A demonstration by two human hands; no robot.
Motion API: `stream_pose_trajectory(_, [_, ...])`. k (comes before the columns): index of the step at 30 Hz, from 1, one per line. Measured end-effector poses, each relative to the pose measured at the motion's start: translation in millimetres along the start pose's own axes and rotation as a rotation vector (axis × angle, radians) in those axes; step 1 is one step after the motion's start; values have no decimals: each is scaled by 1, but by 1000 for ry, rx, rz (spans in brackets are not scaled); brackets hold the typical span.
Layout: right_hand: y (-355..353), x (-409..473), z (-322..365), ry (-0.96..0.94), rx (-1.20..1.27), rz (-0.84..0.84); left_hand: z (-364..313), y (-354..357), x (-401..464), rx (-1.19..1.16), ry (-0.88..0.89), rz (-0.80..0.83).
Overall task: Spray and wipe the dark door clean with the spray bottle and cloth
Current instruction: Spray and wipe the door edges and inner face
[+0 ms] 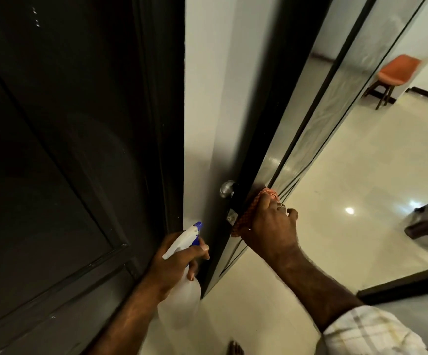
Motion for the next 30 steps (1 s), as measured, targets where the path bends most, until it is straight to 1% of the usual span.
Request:
stream_pose_trajectory(3, [0,3,4,83,-17,7,-1,-2,-1,-11,-1,-23])
stream_pose_trajectory(8, [-11,21,8,177,84,39,-1,-1,-5,-16,-4,-53])
stream_pose_trajectory(10, [-14,26,8,171,47,88,-5,3,-7,-16,10,-47])
stream_pose_trajectory(12, [-14,28,3,166,36,99,-9,7,-5,-14,18,-52])
stream_pose_trajectory(14, [-10,31,-7,194,96,124,-15,13,-3,0,32,-55])
stream_pose_trajectory(16, [-3,36,-17,252,225,227,-18,18,0,11,50,-56])
stream_pose_trajectory(19, [0,49,-29,272,438,374,-21,25,1,12,69,-61])
stream_pose_trajectory(21, [-2,57,-33,287,617,477,-23,30,-2,-4,72,-33])
stream_pose_trajectory(25, [15,59,-47,477,951,785,-23,40,-7,-18,68,-44])
stream_pose_trajectory(27, [36,58,-55,560,1175,910,-21,46,-8,-26,69,-84])
stream_pose_trajectory(30, [63,49,-57,606,1589,1124,-27,57,-7,42,105,-119])
Point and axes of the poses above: each hand's wrist, its own x-axis towards the middle knuckle, its own y-axis out of the palm, z = x × y, the point moved 5 cm from there along x, towards the middle knuckle, and after that the axes turned 11 degrees about x, right-handed, at the moved point
